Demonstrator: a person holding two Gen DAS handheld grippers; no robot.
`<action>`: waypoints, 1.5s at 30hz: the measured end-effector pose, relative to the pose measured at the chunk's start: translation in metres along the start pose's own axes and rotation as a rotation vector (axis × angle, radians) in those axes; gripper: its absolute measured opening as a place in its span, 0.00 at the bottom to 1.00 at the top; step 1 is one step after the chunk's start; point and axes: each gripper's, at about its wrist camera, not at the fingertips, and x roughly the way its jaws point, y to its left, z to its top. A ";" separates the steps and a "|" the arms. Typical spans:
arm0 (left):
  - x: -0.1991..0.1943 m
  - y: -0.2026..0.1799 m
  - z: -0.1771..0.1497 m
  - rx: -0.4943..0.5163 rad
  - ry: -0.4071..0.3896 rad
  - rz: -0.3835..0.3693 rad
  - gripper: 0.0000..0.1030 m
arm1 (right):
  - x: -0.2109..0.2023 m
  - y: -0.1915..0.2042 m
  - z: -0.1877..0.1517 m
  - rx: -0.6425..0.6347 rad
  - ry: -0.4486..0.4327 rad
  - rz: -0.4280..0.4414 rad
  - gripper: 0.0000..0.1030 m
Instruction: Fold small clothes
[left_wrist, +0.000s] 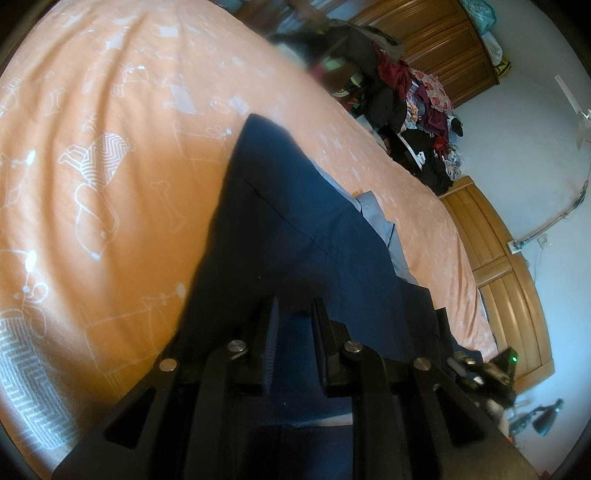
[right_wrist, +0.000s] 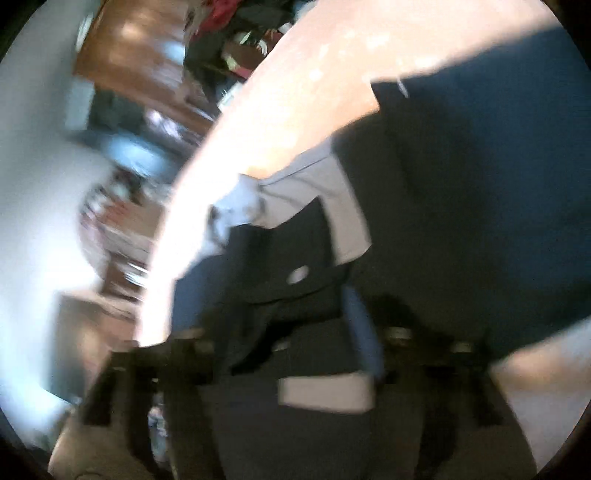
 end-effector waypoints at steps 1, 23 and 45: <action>0.000 0.000 0.000 0.000 0.000 0.000 0.21 | 0.004 -0.003 -0.001 0.034 0.022 0.030 0.66; -0.001 0.003 0.003 -0.004 -0.002 -0.004 0.21 | 0.021 -0.014 0.008 -0.016 0.020 -0.152 0.06; -0.003 0.004 0.002 -0.002 -0.002 0.002 0.21 | -0.051 0.021 0.020 -0.270 -0.021 -0.154 0.50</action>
